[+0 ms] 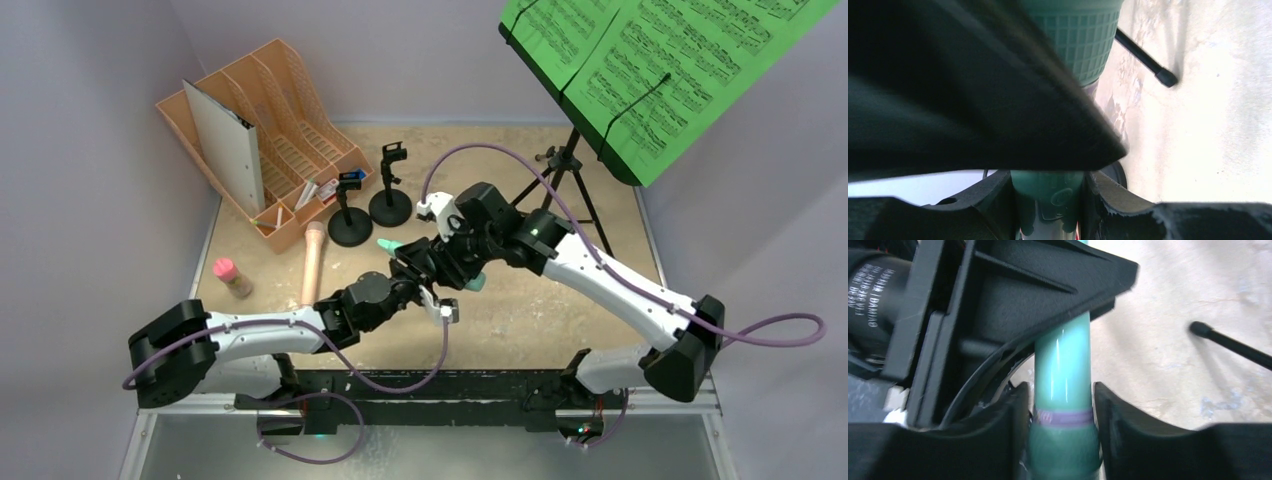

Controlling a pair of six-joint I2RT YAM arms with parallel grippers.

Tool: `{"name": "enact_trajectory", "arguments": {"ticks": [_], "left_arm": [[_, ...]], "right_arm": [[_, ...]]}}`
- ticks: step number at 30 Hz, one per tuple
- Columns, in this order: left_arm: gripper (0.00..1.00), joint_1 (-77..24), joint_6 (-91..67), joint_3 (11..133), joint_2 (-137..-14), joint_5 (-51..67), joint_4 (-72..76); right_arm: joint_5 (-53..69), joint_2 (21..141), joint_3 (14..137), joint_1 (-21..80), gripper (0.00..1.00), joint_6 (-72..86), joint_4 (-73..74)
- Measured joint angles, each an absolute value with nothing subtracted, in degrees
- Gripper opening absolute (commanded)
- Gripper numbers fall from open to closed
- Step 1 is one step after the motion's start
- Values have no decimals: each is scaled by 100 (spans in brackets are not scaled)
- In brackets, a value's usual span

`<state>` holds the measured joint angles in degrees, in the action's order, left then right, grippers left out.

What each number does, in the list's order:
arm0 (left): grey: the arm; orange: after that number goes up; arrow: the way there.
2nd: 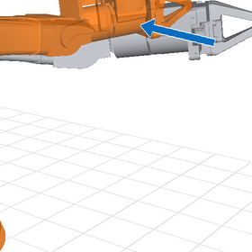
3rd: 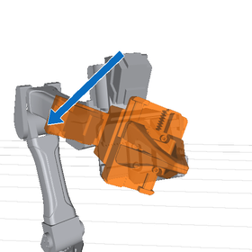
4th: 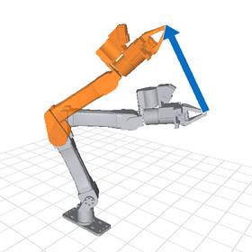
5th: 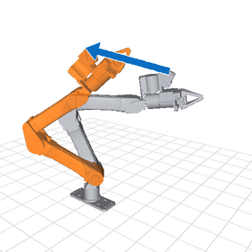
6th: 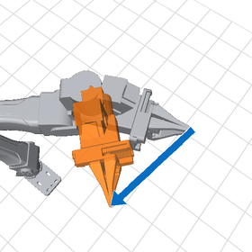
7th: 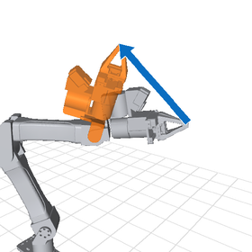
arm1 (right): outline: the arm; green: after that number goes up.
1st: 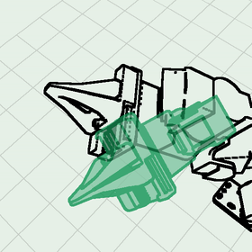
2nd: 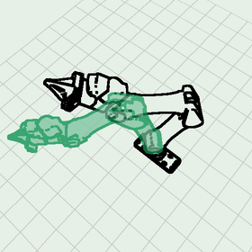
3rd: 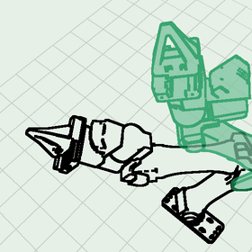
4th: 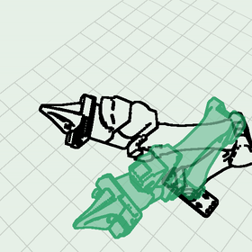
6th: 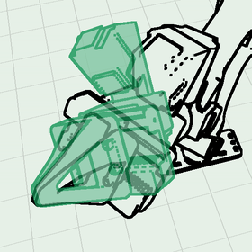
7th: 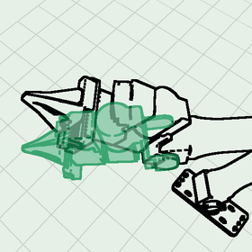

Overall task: Pack up the instrument practice props
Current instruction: Place the microphone at the center of the board.

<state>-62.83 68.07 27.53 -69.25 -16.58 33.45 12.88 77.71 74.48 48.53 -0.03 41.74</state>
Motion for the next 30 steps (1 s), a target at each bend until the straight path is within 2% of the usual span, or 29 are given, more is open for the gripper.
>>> {"name": "enact_trajectory", "arguments": {"ticks": [4,8,17,24,30], "left_arm": [[0,-6296,6606,2814,-7170,-2102,3505],[0,-6265,6241,2836,-7406,-2491,3417],[0,-6265,4576,3479,-7467,-3138,2766],[0,-6257,2497,4818,-7693,-3701,1002],[0,-5824,1105,5135,-7537,-3514,-451]], "right_arm": [[797,7314,7446,4875,75,-8,3962],[185,6641,7413,4875,85,93,3564],[-1302,5153,6410,4875,88,259,2165],[-1916,4482,5406,4873,96,368,930],[-2200,4298,4637,4873,99,454,-99]]}}
